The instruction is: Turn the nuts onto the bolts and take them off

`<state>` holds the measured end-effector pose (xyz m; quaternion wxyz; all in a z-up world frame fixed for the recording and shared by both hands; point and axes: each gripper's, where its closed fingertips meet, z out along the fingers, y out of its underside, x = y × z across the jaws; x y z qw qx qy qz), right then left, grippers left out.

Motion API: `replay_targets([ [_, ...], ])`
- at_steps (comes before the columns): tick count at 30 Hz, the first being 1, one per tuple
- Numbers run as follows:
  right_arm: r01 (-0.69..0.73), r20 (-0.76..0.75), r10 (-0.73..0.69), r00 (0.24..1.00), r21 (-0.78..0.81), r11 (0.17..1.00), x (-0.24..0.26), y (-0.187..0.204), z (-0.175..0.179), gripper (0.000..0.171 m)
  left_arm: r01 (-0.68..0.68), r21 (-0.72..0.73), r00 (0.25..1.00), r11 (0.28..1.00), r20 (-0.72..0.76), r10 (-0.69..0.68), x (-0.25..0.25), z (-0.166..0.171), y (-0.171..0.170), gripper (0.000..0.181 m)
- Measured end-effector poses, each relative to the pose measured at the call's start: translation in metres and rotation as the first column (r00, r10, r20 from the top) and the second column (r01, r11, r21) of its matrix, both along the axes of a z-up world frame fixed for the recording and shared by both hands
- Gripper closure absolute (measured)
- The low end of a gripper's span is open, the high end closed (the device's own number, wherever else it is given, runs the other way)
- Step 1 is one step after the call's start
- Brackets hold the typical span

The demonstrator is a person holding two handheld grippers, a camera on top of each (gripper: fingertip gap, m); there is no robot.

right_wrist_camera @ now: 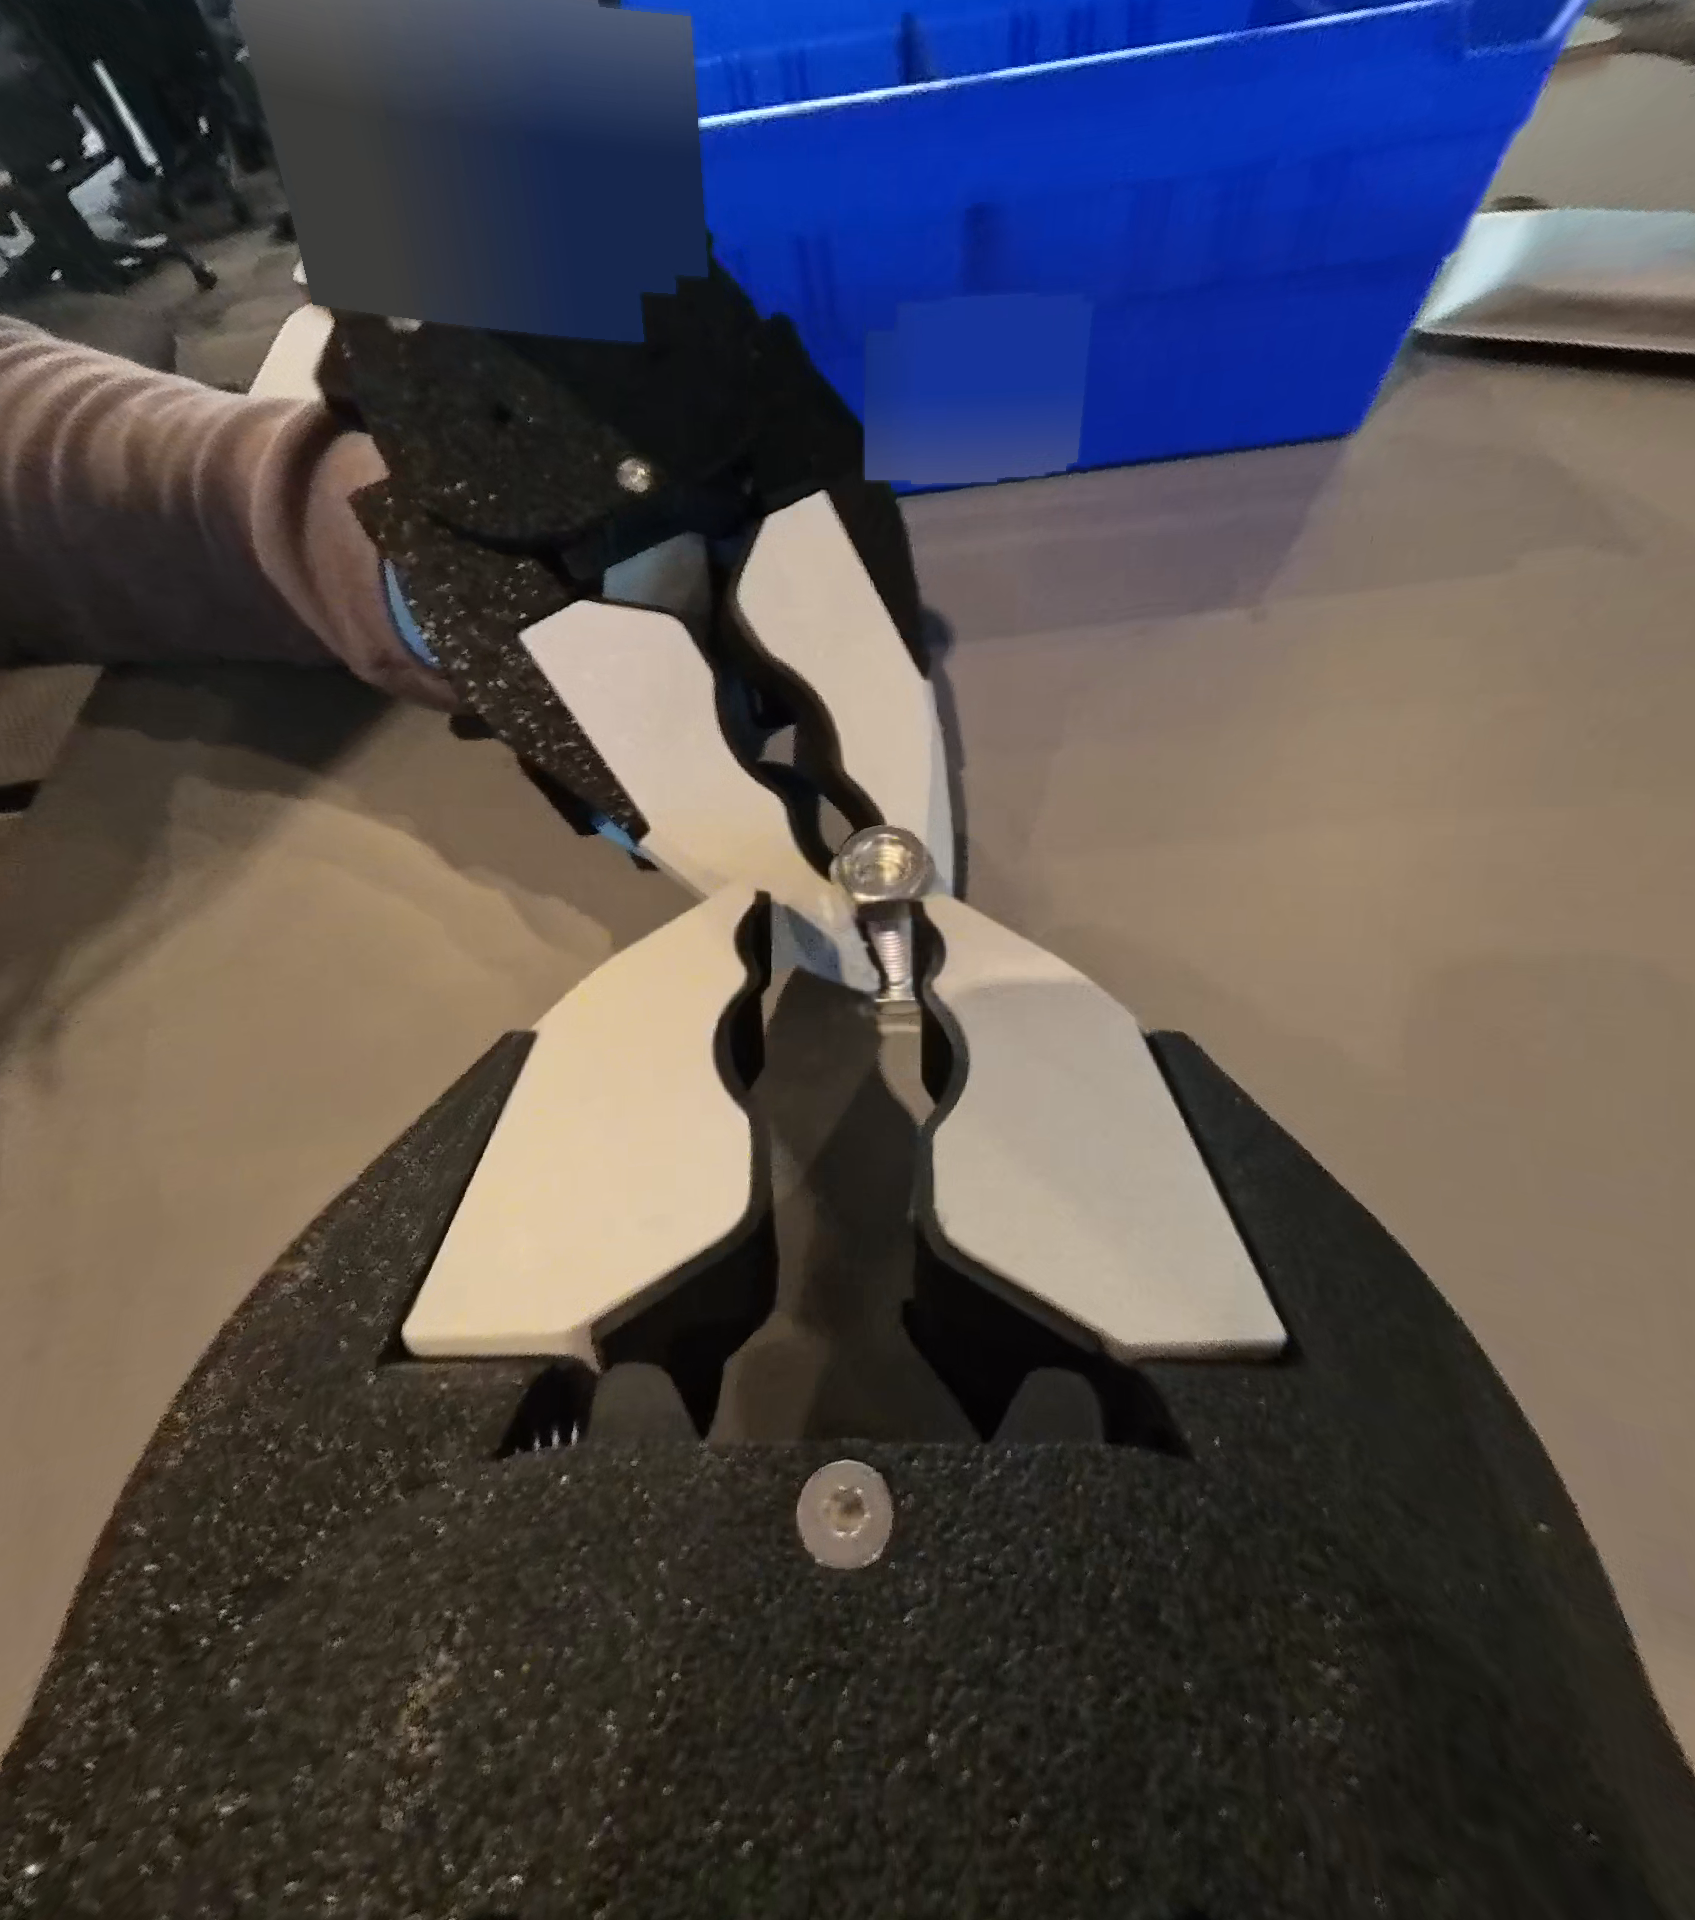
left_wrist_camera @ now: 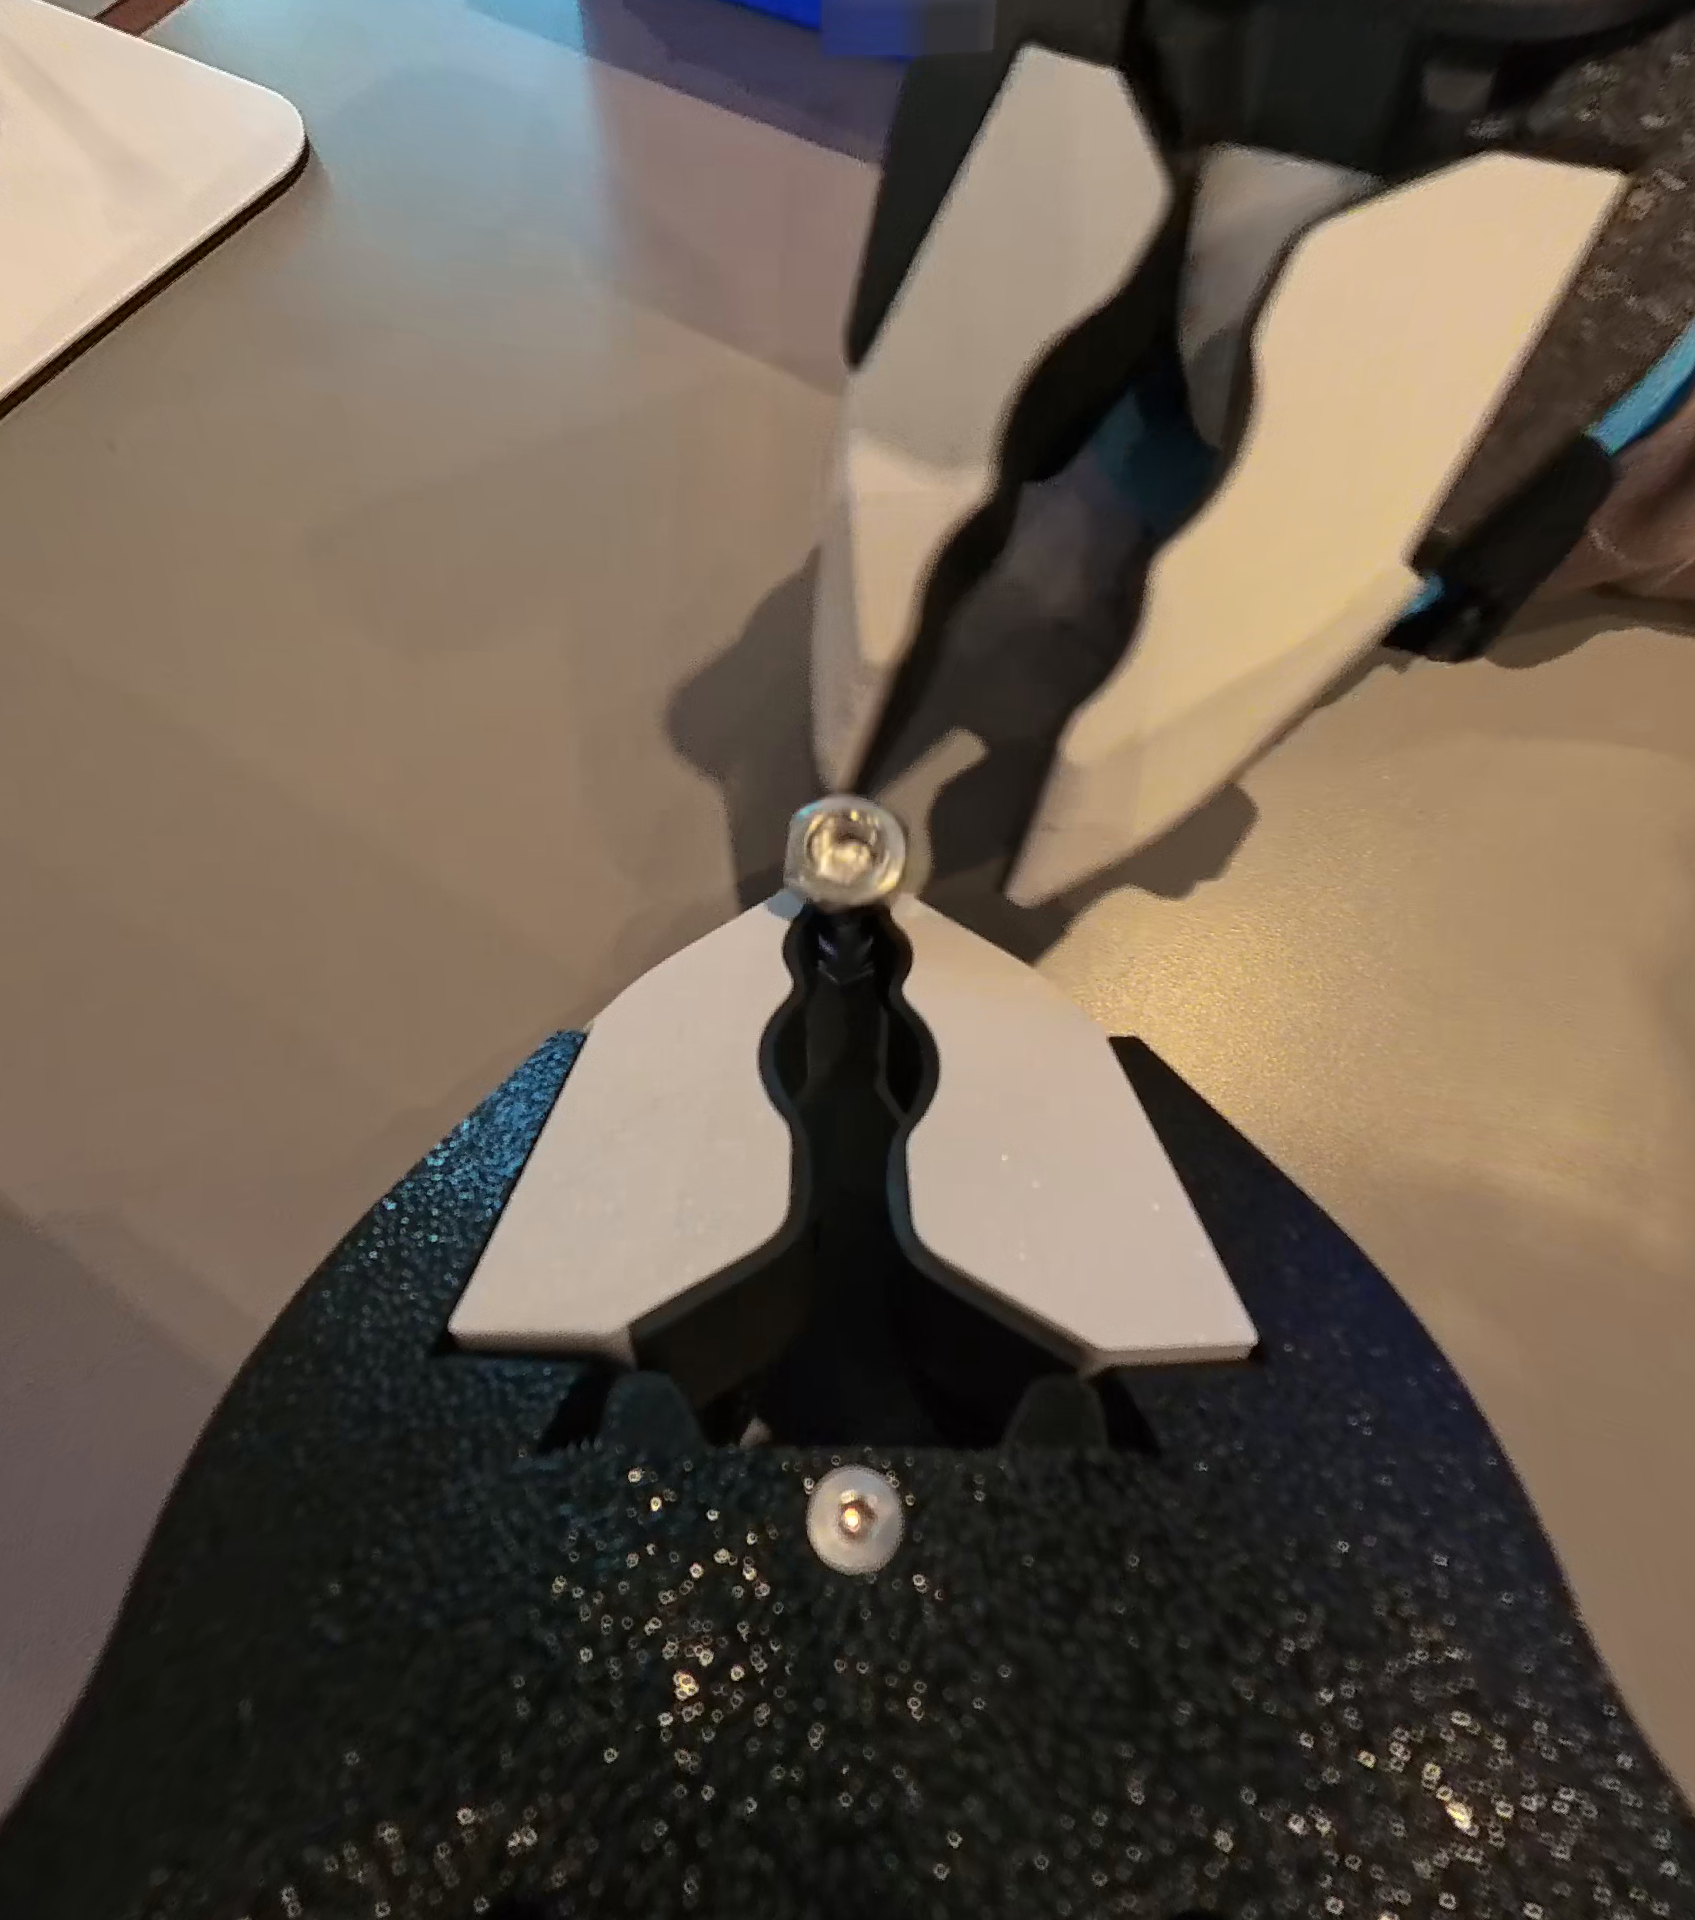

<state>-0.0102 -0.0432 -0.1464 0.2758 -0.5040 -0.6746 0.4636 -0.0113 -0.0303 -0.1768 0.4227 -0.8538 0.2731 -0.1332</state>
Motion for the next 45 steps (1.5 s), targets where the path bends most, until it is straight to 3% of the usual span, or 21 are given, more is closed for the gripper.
replay_targets([
  [4,-0.050,-0.023,0.050,0.999,0.004,0.999,0.006,-0.007,0.003,0.159,0.000,0.000,1.000,1.000,0.000,0.000,0.000,0.000,0.000,0.172],
  [12,0.035,-0.050,-0.031,0.998,0.094,0.995,-0.005,0.004,0.002,0.141,0.000,0.000,1.000,1.000,0.000,0.000,0.000,0.000,0.000,0.172],
  [23,0.044,-0.092,-0.030,0.995,0.149,0.988,-0.013,0.000,0.005,0.152,0.001,0.000,1.000,1.000,0.000,-0.001,0.000,0.000,0.000,0.172],
  [31,0.064,-0.049,-0.059,0.997,0.121,0.991,-0.013,0.007,0.001,0.165,0.011,0.001,1.000,1.000,-0.001,-0.011,0.001,0.000,-0.001,0.172],
  [34,0.064,-0.047,-0.059,0.997,0.116,0.991,-0.013,0.007,0.001,0.165,0.009,-0.006,1.000,1.000,0.003,-0.009,0.001,-0.001,-0.002,0.153],
  [37,0.066,-0.043,-0.062,0.997,0.108,0.992,-0.013,0.008,0.001,0.165,0.023,-0.016,1.000,1.000,-0.010,-0.023,0.001,-0.002,-0.004,0.148],
  [45,0.095,-0.016,-0.095,0.995,0.032,0.995,-0.013,0.012,0.000,0.166,0.003,-0.046,0.999,0.999,-0.033,-0.004,-0.004,-0.004,-0.005,0.154],
])
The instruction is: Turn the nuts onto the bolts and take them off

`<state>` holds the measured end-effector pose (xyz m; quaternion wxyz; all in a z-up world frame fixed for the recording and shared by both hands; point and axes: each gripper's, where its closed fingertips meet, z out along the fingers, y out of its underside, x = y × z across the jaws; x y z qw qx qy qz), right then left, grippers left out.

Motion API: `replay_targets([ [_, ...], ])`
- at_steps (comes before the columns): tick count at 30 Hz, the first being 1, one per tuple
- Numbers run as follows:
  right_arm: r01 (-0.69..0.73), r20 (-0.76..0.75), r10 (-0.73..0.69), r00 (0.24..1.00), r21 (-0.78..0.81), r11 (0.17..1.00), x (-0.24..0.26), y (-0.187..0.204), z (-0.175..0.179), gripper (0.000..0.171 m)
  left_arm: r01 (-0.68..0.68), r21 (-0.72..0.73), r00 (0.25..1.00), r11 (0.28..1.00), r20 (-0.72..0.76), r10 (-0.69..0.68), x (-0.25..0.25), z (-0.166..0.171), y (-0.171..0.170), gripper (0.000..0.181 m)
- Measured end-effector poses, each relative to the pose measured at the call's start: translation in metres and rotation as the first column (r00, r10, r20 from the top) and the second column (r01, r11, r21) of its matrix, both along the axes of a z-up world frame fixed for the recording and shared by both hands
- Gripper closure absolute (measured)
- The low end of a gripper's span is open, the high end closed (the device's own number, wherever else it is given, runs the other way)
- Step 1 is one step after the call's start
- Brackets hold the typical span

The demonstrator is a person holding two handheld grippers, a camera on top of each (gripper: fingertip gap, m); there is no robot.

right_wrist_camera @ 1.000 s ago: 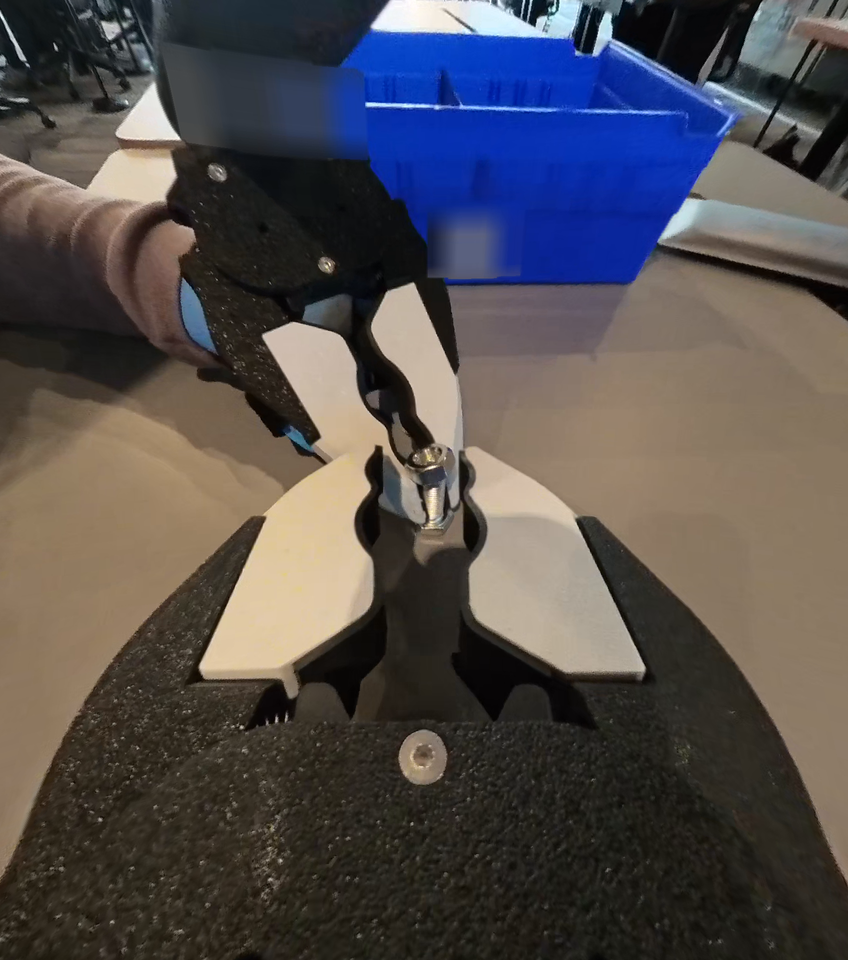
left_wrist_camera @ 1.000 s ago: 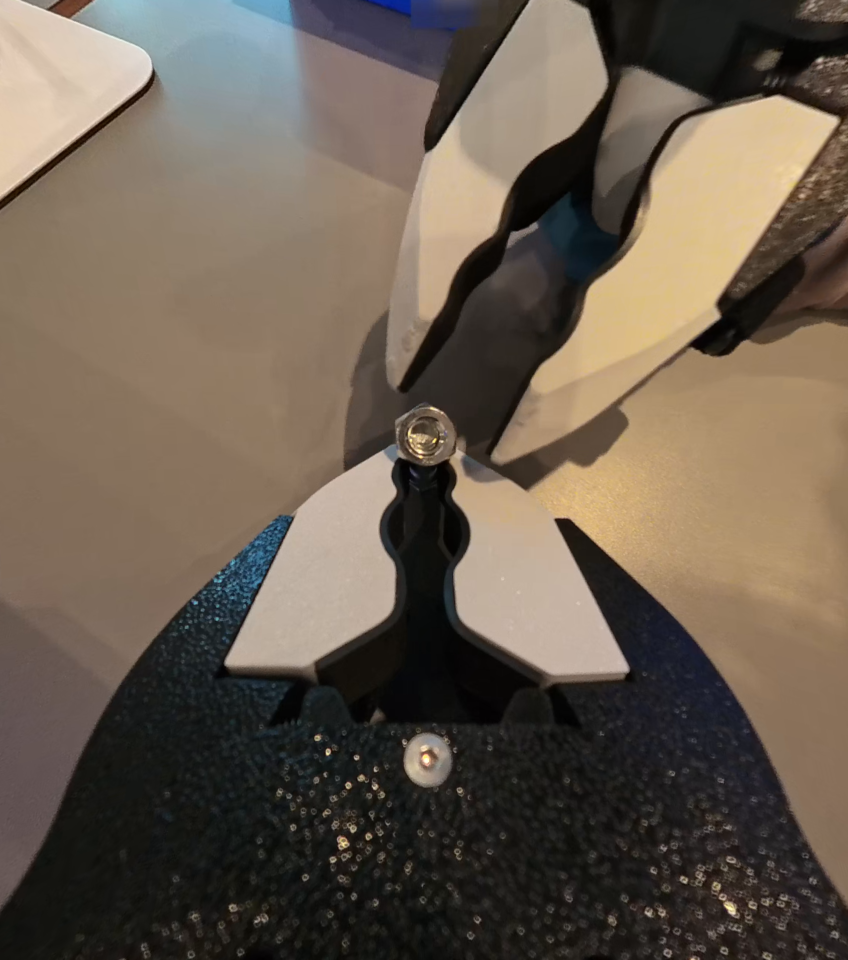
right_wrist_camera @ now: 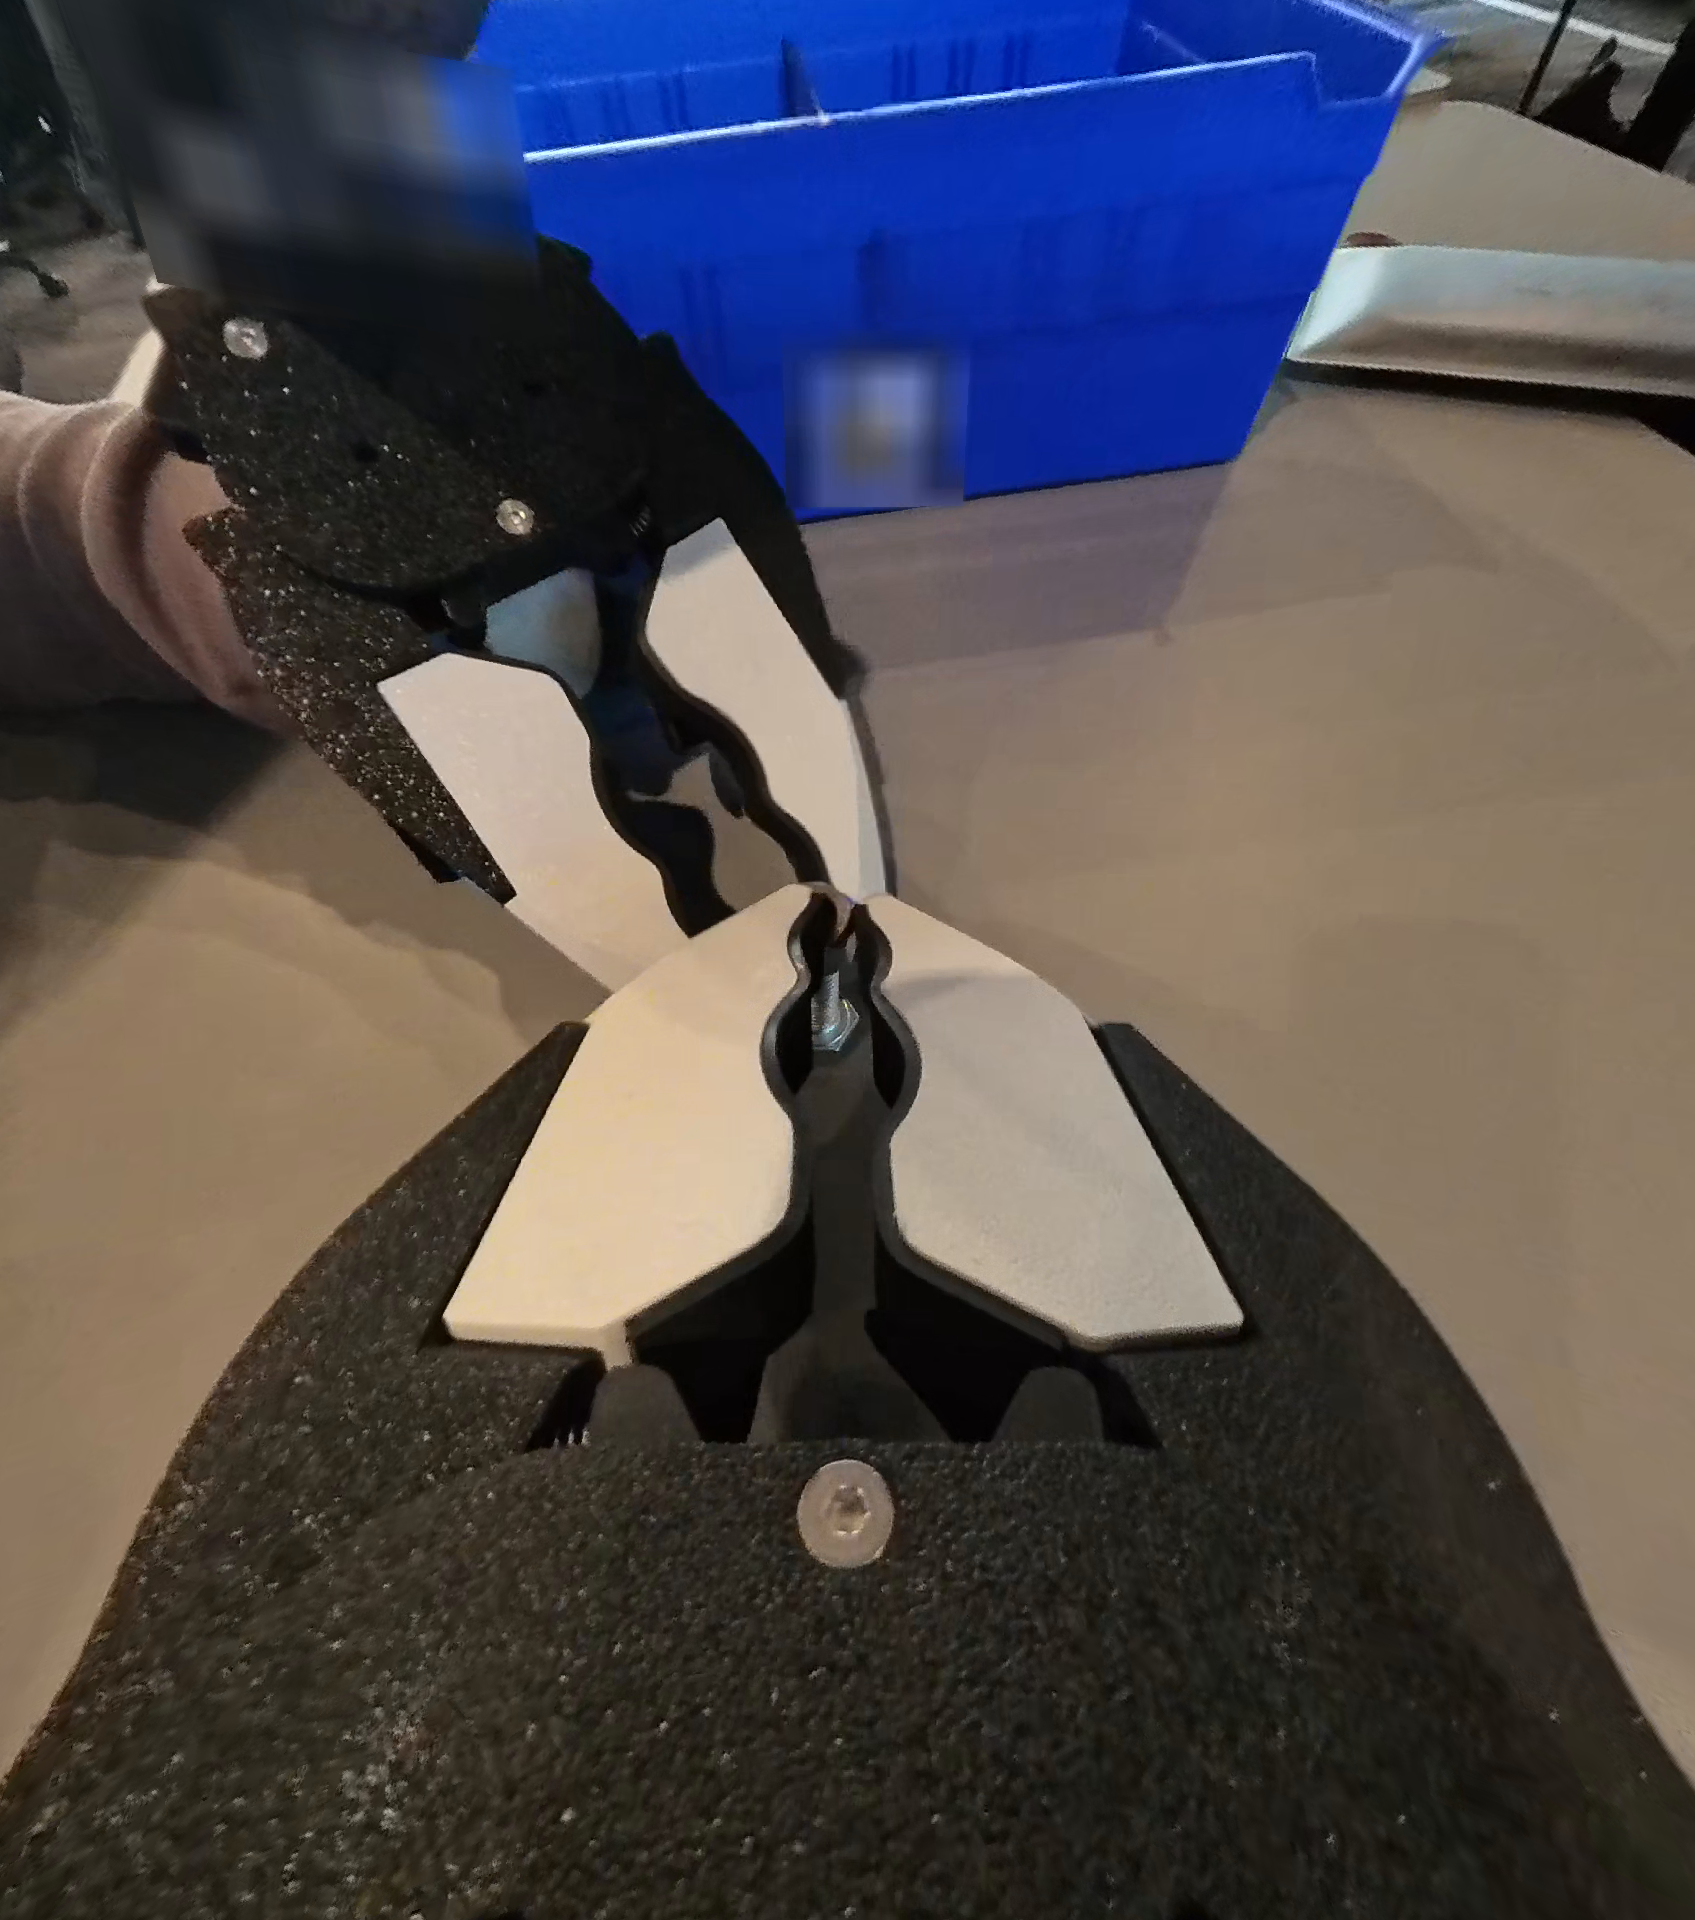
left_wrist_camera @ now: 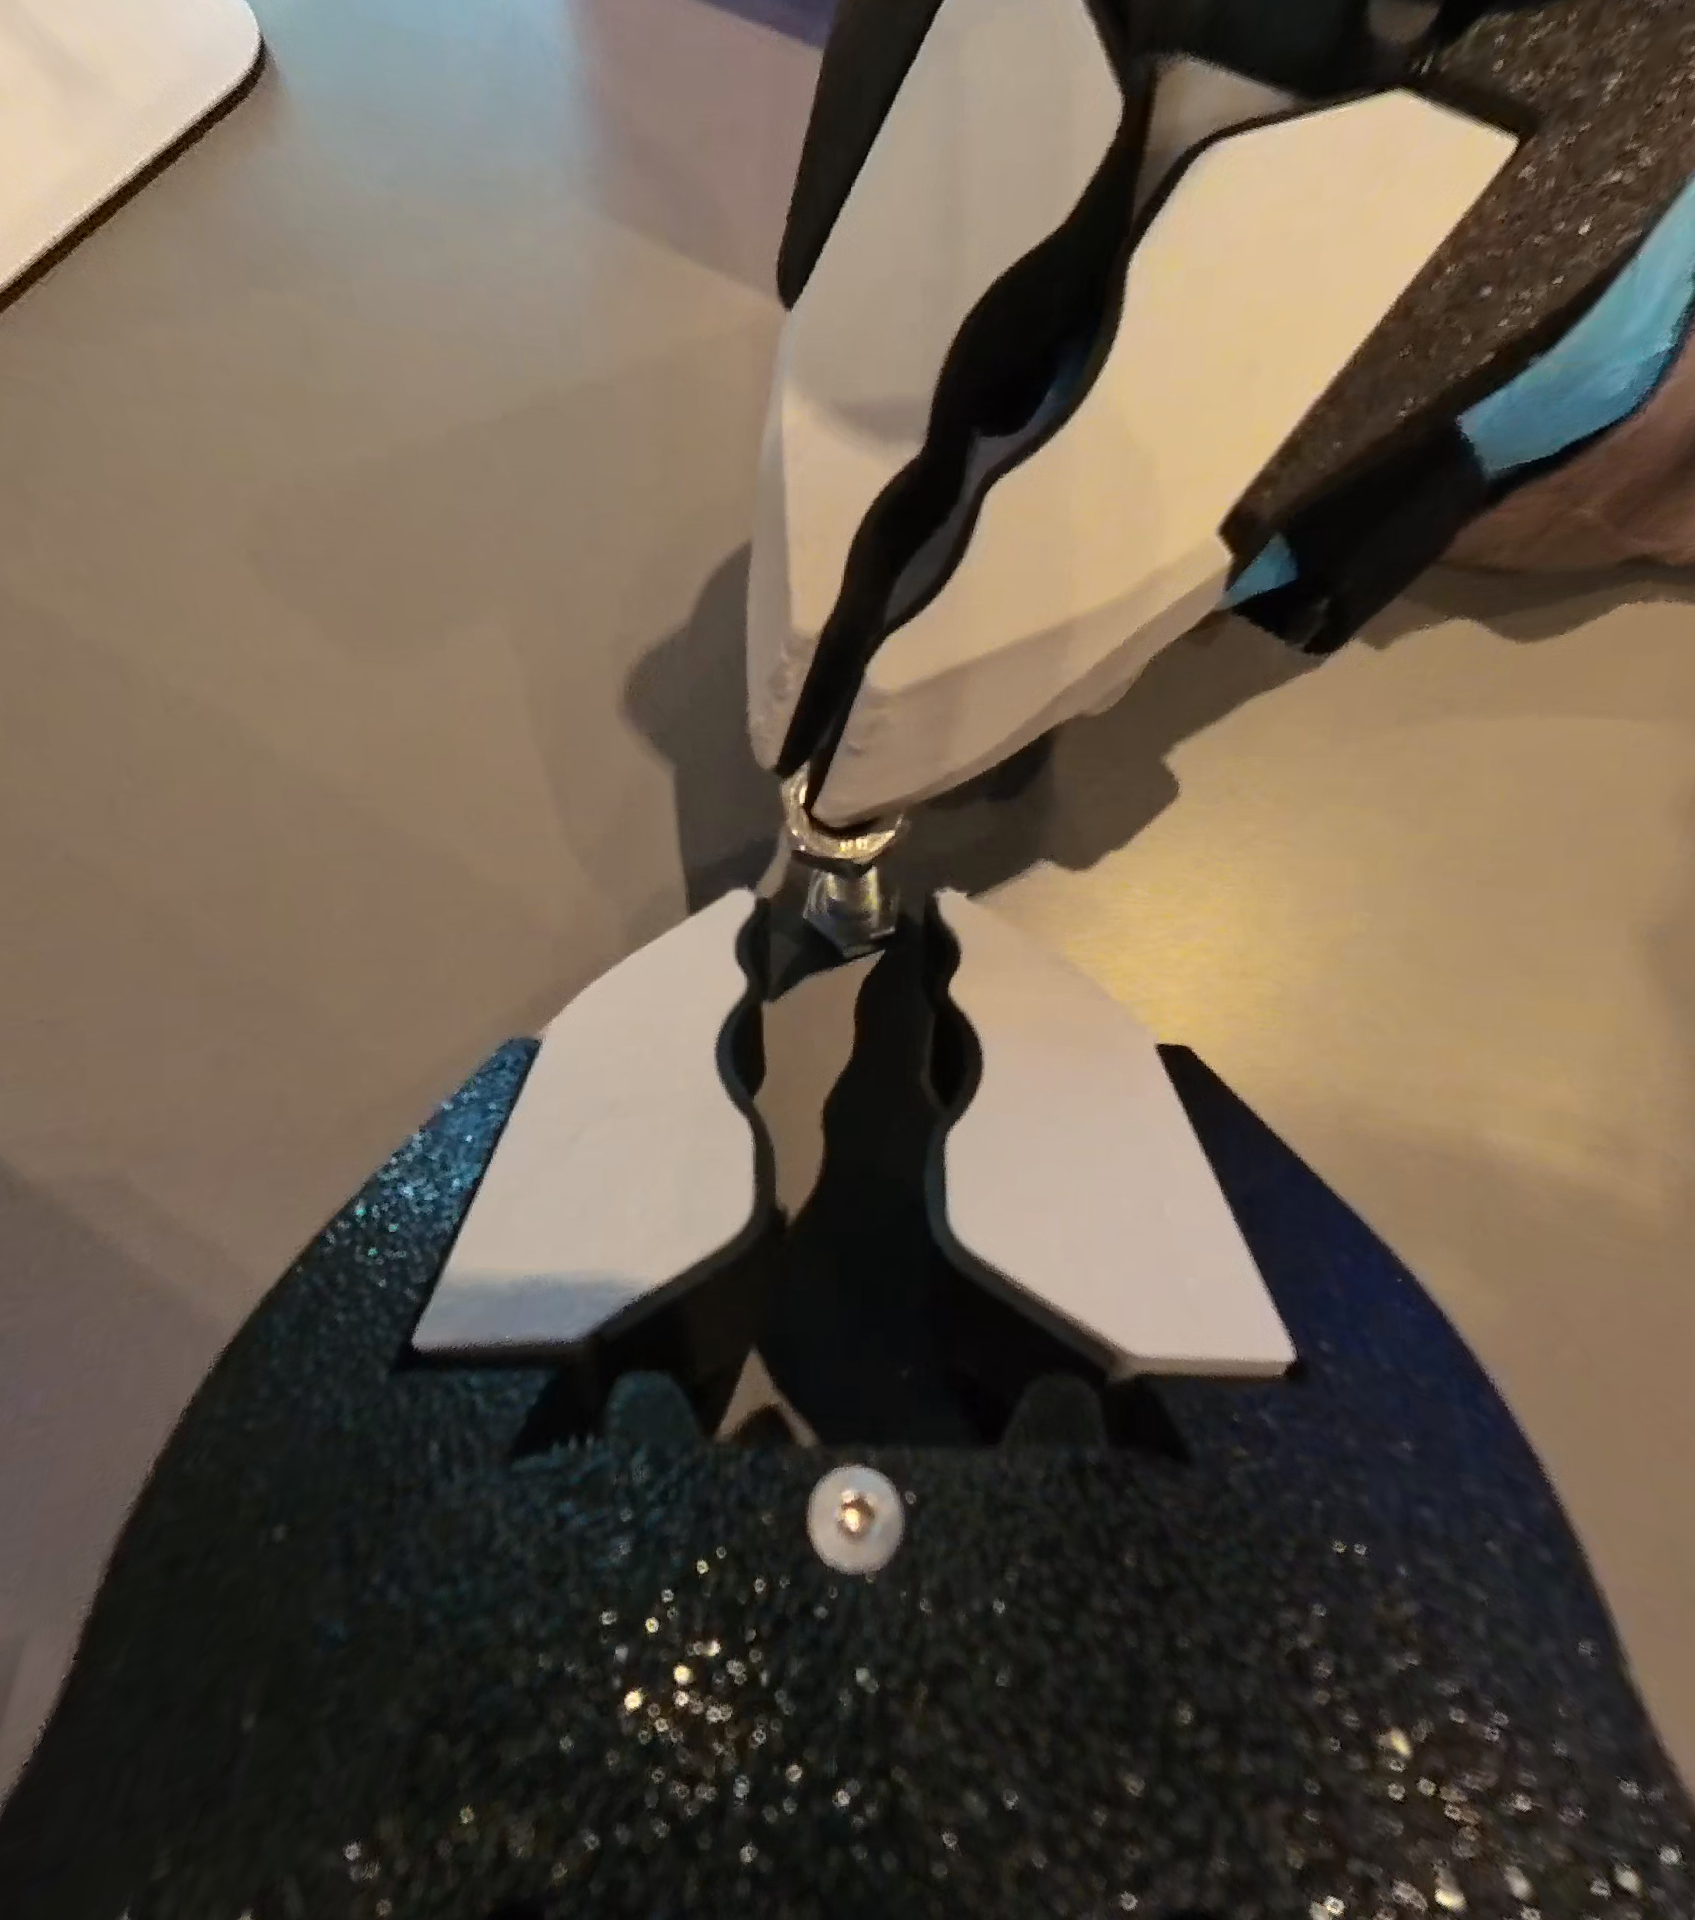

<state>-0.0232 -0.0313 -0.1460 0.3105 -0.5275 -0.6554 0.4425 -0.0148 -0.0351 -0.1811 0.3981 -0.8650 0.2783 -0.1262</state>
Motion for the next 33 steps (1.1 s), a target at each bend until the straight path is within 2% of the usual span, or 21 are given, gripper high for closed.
replay_targets([
  [16,-0.037,-0.014,0.037,0.999,0.036,0.999,0.0028,-0.0050,0.0007,0.166,-0.030,-0.021,0.999,0.999,-0.017,0.030,0.0005,-0.0015,-0.0010,0.164],
  [27,-0.027,-0.013,0.027,1.000,0.006,1.000,0.0047,-0.0017,0.0014,0.168,-0.036,0.022,0.999,0.999,0.017,0.036,0.0031,0.0019,0.0027,0.158],
  [30,-0.030,-0.008,0.030,1.000,-0.003,1.000,0.0046,-0.0020,0.0010,0.168,-0.028,0.045,0.999,0.999,0.030,0.026,0.0061,0.0039,0.0036,0.172],
  [33,-0.029,-0.007,0.029,1.000,-0.009,1.000,0.0043,-0.0017,0.0009,0.168,-0.025,0.045,0.999,0.999,0.031,0.024,0.0067,0.0040,0.0038,0.172],
])
